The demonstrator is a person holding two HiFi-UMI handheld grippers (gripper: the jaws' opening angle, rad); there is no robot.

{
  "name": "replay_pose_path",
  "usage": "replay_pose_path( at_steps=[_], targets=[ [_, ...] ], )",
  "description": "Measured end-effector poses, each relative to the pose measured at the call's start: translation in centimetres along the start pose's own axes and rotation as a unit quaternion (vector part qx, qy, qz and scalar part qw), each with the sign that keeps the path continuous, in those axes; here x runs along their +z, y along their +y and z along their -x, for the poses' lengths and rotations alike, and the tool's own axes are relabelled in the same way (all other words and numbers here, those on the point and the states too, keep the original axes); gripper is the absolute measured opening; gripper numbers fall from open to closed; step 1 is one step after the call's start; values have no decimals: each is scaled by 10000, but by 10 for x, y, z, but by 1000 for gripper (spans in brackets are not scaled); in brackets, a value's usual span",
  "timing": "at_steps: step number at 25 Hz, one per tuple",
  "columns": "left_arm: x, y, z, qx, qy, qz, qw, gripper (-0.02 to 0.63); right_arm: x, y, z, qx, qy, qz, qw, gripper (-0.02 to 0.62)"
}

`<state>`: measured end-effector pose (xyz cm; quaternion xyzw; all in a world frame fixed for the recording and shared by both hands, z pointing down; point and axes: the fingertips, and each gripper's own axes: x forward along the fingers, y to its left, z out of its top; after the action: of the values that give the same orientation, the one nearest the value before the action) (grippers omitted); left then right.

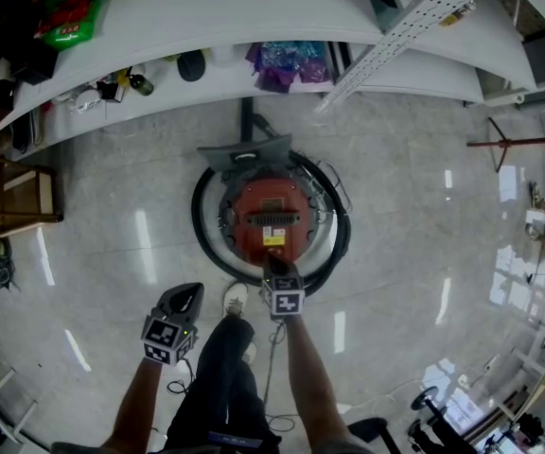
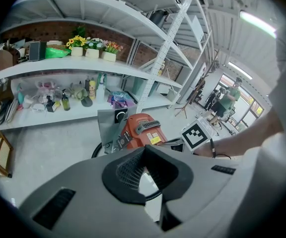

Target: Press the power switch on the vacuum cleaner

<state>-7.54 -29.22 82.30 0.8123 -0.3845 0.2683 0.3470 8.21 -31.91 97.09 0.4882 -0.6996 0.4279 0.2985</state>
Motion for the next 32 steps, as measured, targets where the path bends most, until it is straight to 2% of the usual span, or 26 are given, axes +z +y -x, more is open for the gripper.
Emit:
replay_pose_path(
  at_steps=[12,16,32],
  targets=[
    [1,-2,0,48,14,11,10000,8,-8,-2,-7,39,96,-24,9999,12],
    [3,-3,1,49,-41,-7,10000,8,-15,-2,-10,26,274,-28,9996,12],
    [10,-3,4,64,-120,-34,9999,8,-17,-3,-13,22,280,-172,9995,12]
  ],
)
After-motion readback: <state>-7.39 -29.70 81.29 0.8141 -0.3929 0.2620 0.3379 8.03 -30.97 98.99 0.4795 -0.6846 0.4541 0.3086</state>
